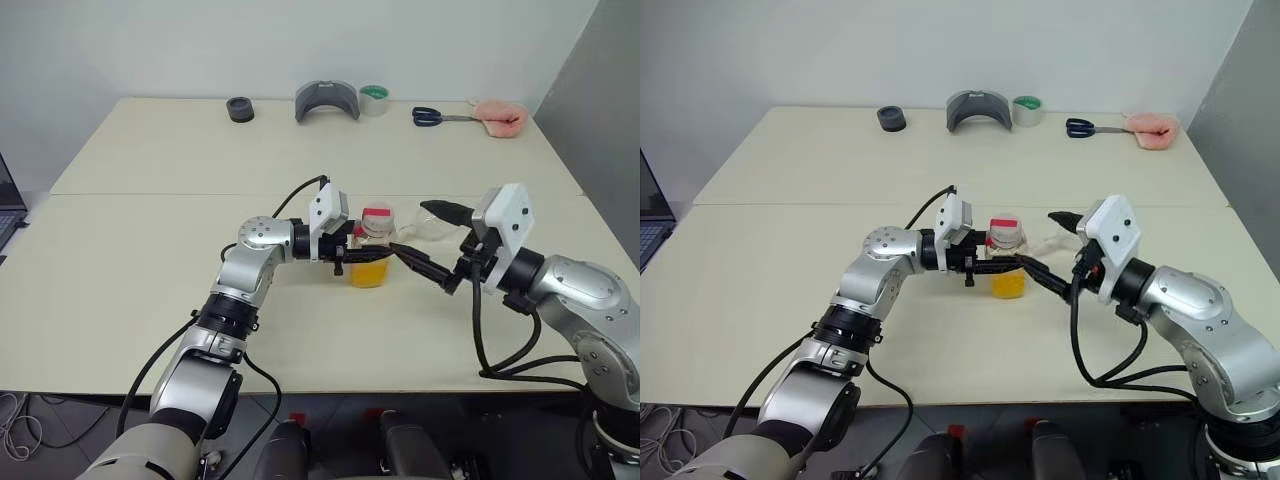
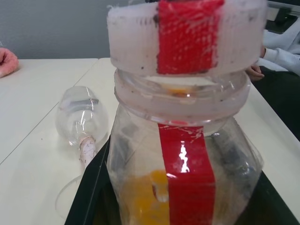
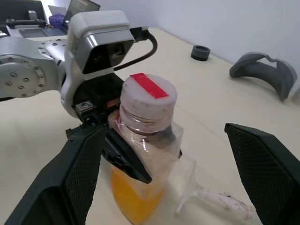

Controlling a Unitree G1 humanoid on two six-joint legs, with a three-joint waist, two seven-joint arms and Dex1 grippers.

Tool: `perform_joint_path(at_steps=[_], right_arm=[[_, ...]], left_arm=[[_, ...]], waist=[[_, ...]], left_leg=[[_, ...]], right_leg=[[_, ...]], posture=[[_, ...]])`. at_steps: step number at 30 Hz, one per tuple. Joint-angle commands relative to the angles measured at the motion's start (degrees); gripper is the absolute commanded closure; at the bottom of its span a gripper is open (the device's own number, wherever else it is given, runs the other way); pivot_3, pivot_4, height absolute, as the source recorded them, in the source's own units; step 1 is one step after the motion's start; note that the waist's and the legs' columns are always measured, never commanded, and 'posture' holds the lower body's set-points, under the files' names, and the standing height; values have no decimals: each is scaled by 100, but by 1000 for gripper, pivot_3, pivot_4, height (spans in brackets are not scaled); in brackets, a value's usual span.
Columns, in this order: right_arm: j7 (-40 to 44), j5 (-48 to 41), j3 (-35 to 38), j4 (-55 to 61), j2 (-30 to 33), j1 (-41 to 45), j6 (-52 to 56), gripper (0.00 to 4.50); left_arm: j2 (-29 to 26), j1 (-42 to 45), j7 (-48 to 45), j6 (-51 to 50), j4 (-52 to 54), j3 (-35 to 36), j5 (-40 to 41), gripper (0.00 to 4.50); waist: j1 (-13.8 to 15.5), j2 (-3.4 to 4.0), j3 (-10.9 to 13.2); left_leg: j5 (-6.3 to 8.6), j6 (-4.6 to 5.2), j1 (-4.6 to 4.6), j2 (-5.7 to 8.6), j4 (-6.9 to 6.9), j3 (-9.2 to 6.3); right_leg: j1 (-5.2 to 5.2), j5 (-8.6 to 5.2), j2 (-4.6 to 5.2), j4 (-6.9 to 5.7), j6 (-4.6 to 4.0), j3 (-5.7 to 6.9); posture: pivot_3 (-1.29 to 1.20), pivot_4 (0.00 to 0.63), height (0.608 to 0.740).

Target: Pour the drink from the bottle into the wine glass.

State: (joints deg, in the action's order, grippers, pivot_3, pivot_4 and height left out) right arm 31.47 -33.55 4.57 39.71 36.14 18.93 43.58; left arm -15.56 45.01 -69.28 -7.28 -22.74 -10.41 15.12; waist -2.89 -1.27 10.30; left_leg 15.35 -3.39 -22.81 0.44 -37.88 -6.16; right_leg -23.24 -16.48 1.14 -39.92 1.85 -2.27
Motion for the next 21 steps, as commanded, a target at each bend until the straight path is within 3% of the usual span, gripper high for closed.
perform_joint_path(at_steps=[1, 4, 10, 21], right_arm=[[-67, -378, 195, 248, -103, 94, 57, 219], [-186, -667, 240, 189, -272, 212, 141, 0], [-358, -1074, 138, -126, -442, 860, 484, 0], [-149, -905, -408, -791, -435, 1426, 589, 0]], left_arm=[[3, 60, 18, 97, 252, 77, 63, 2766], [4, 67, 26, 92, 256, 81, 65, 2766], [21, 90, 11, 95, 238, 69, 66, 2766], [20, 108, -5, 109, 250, 57, 53, 2766]], waist=[[0, 0, 0], [0, 0, 0], [-2, 0, 0], [1, 0, 0]], left_leg=[[0, 0, 0, 0, 0, 0], [0, 0, 0, 0, 0, 0], [0, 0, 1, -1, 0, 0], [0, 0, 0, 0, 0, 0]], right_leg=[[0, 0, 0, 0, 0, 0], [0, 0, 0, 0, 0, 0], [0, 0, 0, -1, 0, 0], [0, 0, 1, 1, 0, 1]], posture=[[0, 150, 740], [0, 150, 740], [0, 150, 740], [0, 150, 740]])
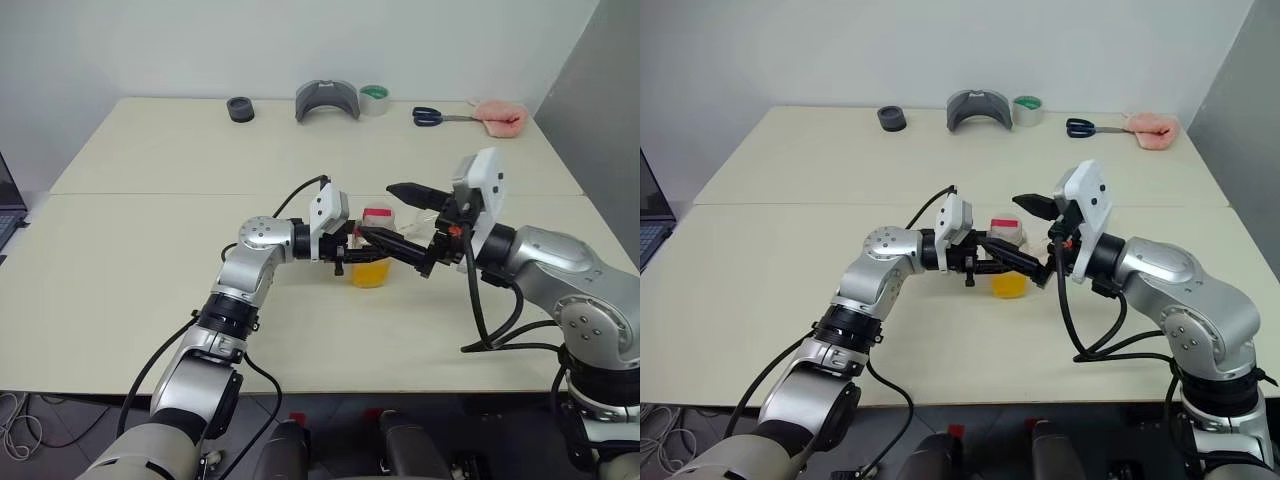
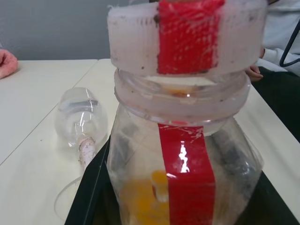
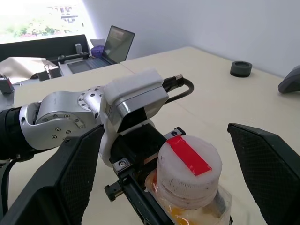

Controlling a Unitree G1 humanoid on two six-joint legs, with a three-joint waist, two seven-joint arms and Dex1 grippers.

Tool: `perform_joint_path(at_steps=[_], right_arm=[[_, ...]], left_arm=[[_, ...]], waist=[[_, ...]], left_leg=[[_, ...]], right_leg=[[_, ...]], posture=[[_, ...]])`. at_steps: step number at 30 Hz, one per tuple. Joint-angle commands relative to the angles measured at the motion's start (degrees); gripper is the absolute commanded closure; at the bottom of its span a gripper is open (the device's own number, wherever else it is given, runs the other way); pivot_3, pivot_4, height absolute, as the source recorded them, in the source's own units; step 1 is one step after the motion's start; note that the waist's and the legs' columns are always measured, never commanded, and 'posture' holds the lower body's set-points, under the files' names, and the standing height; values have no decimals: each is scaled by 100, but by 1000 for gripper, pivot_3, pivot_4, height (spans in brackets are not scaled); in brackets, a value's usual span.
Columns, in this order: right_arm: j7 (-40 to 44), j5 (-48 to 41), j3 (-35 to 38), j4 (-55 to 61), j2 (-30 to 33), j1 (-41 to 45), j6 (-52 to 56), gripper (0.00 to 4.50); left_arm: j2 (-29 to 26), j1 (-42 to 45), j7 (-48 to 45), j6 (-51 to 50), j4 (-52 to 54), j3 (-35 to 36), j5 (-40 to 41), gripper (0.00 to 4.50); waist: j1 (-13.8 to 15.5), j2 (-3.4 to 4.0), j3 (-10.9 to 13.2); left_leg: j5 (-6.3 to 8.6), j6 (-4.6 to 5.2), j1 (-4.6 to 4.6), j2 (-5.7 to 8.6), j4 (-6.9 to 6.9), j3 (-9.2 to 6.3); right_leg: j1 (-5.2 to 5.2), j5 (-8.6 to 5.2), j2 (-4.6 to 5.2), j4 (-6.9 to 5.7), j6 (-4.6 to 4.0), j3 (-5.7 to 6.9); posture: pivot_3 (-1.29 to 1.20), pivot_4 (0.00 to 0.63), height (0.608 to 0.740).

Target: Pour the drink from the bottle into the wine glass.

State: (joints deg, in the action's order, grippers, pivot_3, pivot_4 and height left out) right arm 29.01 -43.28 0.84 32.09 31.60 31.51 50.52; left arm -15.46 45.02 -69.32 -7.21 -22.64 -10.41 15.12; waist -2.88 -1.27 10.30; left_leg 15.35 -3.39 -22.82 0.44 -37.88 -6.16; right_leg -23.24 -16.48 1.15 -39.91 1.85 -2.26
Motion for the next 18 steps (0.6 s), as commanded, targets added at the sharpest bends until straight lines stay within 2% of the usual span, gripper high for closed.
perform_joint_path(at_steps=[1, 15, 18], right_arm=[[112, 107, -78, -84, 8, 187, -124, 0], [313, 427, -296, -533, -197, 323, -317, 0], [304, 447, -294, -543, -244, 320, -332, 612]], left_arm=[[4, 97, 0, 99, 254, 57, 53, 2766], [-14, 53, -6, 105, 295, 46, 49, 2766], [-10, 43, -1, 105, 305, 42, 48, 2766]], waist=[[-1, 0, 0], [-2, 0, 0], [-2, 0, 0]], left_leg=[[0, 0, 0, 0, 0, 0], [0, 0, 0, 0, 0, -1], [0, 0, 0, -1, 0, 0]], right_leg=[[0, 0, 0, -1, 0, 0], [0, 0, 0, -1, 0, 0], [0, 0, 0, -1, 0, 0]], posture=[[0, 150, 740], [0, 150, 740], [0, 150, 740]])
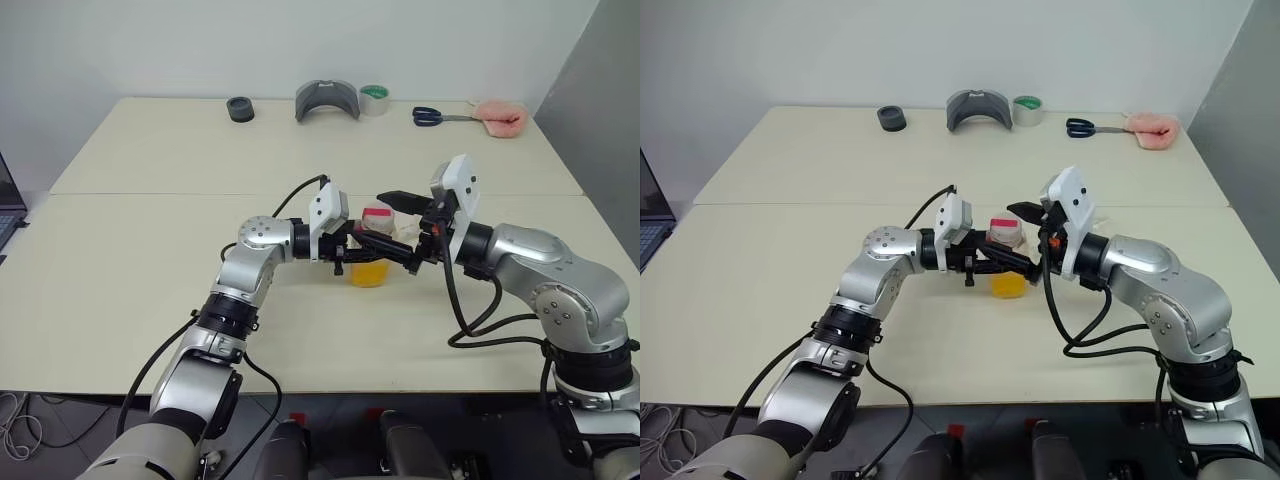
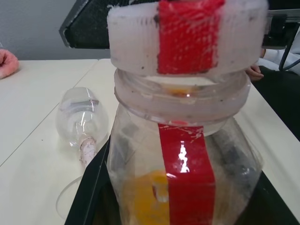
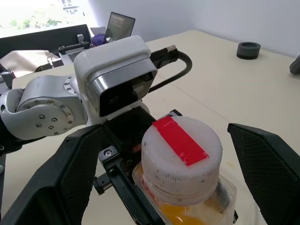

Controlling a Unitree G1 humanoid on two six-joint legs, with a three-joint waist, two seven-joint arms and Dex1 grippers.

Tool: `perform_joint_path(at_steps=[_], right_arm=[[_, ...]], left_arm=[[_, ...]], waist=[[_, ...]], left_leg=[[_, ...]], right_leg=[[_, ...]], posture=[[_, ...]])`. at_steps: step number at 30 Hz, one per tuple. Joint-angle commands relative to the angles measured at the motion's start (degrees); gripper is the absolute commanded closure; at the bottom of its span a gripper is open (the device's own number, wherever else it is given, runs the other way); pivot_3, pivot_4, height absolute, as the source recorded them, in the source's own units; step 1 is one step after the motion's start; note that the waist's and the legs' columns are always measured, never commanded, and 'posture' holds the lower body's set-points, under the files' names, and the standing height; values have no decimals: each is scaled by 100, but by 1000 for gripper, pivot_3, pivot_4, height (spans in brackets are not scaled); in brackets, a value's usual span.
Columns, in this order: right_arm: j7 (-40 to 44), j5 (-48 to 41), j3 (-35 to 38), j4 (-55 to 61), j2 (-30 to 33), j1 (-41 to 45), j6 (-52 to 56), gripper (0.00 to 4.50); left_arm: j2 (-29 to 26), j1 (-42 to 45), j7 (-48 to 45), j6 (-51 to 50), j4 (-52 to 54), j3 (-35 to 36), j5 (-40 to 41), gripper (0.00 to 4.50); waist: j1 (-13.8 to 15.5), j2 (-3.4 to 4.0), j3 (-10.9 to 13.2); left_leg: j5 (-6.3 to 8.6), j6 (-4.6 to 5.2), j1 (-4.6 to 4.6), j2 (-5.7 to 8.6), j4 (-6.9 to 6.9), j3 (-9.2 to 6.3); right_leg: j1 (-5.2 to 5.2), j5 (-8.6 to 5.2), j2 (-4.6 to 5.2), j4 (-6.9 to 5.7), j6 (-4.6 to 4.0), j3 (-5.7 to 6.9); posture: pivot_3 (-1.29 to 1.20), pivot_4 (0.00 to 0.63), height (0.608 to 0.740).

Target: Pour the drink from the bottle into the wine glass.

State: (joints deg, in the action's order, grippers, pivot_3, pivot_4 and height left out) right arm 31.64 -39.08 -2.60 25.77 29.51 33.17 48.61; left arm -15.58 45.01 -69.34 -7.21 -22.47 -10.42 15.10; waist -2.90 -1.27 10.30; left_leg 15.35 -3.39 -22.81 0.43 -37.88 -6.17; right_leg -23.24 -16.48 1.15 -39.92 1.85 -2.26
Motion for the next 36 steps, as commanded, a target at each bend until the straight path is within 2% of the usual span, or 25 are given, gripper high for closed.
perform_joint_path(at_steps=[1, 6, 7, 14, 18, 24, 27, 32, 36], right_arm=[[41, 34, 56, 92, -47, 147, -144, 953], [98, 229, -23, 144, -13, 112, -275, 2673], [121, 344, -73, 169, 20, 96, -369, 2692], [245, 1743, -563, 329, 341, -222, -1838, 2748], [204, 2042, -524, 338, 264, -399, -2329, 2758], [-252, 1280, 872, 532, 147, -1039, -1642, 2759], [-506, 1418, 1439, 425, 152, -1739, -1700, 2759], [-1033, 2120, 1492, -125, -88, -2845, -2083, 2759], [-1231, 2497, 1254, -869, -408, -3228, -2373, 1388]], left_arm=[[6, 40, 5, 105, 293, 39, 48, 2766], [16, 9, 17, 102, 325, 36, 49, 2767], [17, 1, 20, 102, 331, 35, 50, 2767], [14, -63, 47, 60, 412, 35, 66, 2777], [18, -81, 63, 37, 435, 37, 71, 2777], [-33, -136, 188, 1, 440, 117, 88, 2777], [-78, -184, 255, -44, 489, 162, 117, 2777], [-140, -254, 363, -143, 591, 248, 158, 2777], [-201, -298, 470, -240, 733, 323, 193, 2777]], waist=[[0, 0, 0], [0, 0, 0], [0, 0, 0], [-1, 0, 0], [-4, 0, 0], [39, 0, 0], [87, 0, 0], [83, 1, 0], [61, 1, 0]], left_leg=[[0, 0, 0, 0, 0, 0], [0, 0, 0, 0, 0, 0], [0, 0, 0, 0, 0, -1], [0, 0, -1, 0, 0, -1], [0, 0, 0, 0, 0, 2], [0, -1, -2, 0, -2, -2], [0, 0, -2, 2, 0, 0], [0, 0, 2, 1, 2, 7], [0, 0, 5, 0, 3, 11]], right_leg=[[0, 0, 0, 0, 0, 0], [0, 0, 0, 0, 0, 0], [0, 0, 0, 0, 0, 1], [-1, 0, -1, 2, 0, 2], [-1, 0, 0, 0, 0, -1], [1, 0, 3, 1, 0, -1], [2, 0, 4, 2, 0, 0], [1, 0, 1, 0, 0, -6], [0, 0, -2, -2, 0, -10]], posture=[[0, 150, 740], [0, 150, 740], [0, 150, 740], [0, 150, 740], [0, 150, 740], [0, 150, 740], [0, 150, 740], [0, 150, 740], [0, 150, 740]])
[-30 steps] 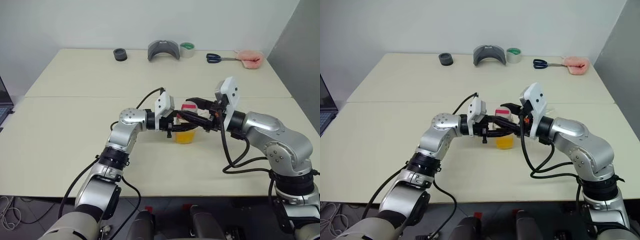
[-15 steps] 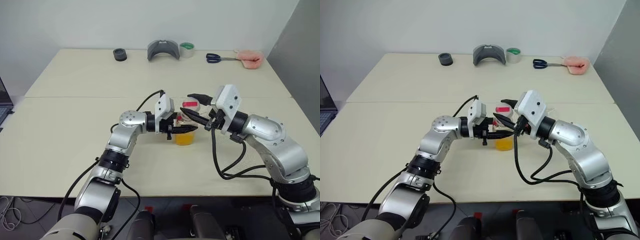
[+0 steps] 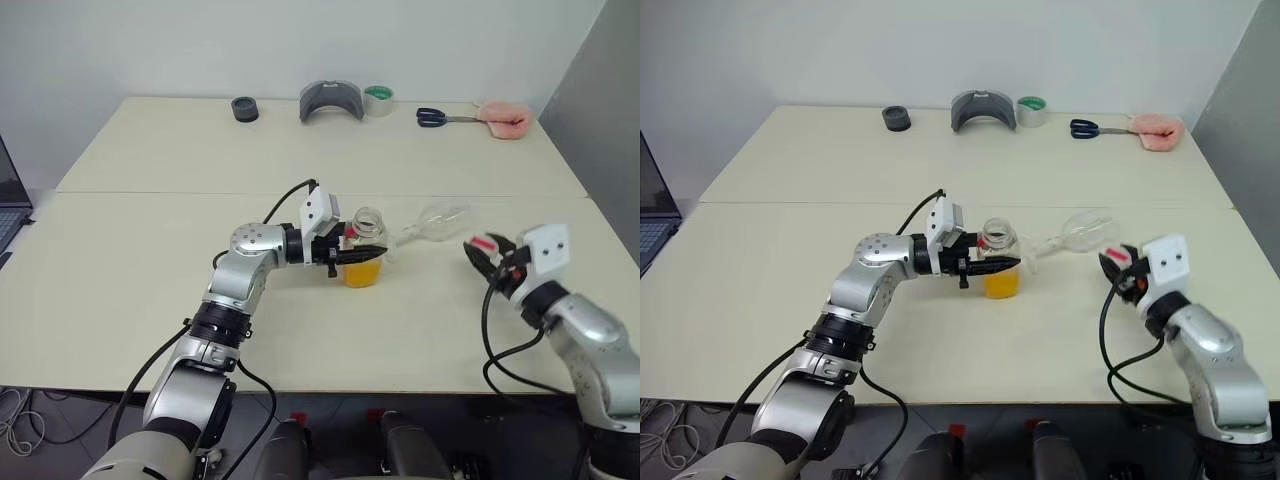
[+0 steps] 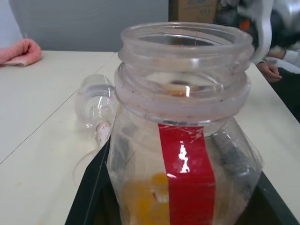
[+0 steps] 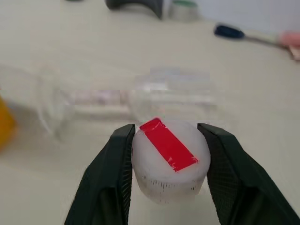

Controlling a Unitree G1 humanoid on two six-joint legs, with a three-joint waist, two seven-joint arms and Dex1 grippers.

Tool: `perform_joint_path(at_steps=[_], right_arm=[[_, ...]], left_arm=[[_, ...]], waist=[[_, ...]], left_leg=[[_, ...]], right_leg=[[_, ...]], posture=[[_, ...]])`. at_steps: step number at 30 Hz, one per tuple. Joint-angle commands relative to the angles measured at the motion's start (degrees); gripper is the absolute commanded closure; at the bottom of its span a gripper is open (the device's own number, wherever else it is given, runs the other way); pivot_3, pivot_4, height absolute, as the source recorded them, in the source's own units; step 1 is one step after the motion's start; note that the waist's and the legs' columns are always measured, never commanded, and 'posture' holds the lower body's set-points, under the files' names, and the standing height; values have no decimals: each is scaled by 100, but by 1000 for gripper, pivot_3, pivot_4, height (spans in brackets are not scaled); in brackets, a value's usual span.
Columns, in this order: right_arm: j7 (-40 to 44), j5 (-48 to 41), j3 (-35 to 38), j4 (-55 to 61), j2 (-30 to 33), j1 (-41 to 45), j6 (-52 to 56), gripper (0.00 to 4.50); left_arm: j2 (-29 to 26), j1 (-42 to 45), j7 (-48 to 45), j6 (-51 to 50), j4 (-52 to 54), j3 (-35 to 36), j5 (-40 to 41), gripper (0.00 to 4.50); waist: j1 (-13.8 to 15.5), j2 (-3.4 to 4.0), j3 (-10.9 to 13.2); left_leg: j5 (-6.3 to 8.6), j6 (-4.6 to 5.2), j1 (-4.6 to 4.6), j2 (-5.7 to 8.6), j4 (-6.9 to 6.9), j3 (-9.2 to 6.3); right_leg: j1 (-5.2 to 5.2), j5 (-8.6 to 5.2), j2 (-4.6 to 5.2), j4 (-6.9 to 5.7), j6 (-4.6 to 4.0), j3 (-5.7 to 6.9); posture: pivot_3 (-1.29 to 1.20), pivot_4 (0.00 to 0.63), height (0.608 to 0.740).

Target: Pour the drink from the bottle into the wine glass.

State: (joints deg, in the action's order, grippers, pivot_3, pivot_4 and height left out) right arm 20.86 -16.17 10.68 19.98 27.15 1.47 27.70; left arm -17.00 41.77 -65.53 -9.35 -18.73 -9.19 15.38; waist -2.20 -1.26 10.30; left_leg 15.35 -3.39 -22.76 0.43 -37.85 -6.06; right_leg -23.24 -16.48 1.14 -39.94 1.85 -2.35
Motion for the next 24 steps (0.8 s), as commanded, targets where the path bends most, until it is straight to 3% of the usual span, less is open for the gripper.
perform_joint_path(at_steps=[1, 4, 14, 17, 24], right_arm=[[-171, 273, -118, -446, -232, -79, -341, 1052], [-136, 314, -122, -630, -293, -67, -394, 5], [952, -241, -83, 476, 499, -61, -214, 0], [1236, -830, -547, 1157, 534, 621, 469, 0], [1158, -282, -2051, 628, -1, 2377, 805, 0]], left_arm=[[-90, 9, 114, -63, 416, 225, 175, 2777], [-180, -39, 215, -169, 558, 323, 214, 2777], [-607, -9, 1572, -154, 338, 1189, 5, 2777], [-822, 140, 2401, -94, -158, 1575, -231, 2777], [-1250, 499, 3249, 79, -1261, 1963, -418, 2777]], waist=[[-26, 3, 1], [-46, 6, 1], [-55, 6, 1], [-121, 6, 1], [-98, 1, 3]], left_leg=[[0, 0, 1, -2, 0, 0], [0, 0, 4, -2, 0, 0], [0, 0, 3, -4, 0, -5], [0, 0, 5, -6, 0, -2], [-1, -2, 0, -2, -1, -15]], right_leg=[[0, 0, -2, 0, 0, 0], [0, 0, -2, -2, 0, -2], [1, -1, -3, 0, 1, 3], [1, 0, -4, -1, 1, 0], [1, 0, 0, 3, 0, 14]], posture=[[0, 150, 740], [0, 150, 740], [0, 150, 740], [0, 150, 740], [0, 150, 740]])
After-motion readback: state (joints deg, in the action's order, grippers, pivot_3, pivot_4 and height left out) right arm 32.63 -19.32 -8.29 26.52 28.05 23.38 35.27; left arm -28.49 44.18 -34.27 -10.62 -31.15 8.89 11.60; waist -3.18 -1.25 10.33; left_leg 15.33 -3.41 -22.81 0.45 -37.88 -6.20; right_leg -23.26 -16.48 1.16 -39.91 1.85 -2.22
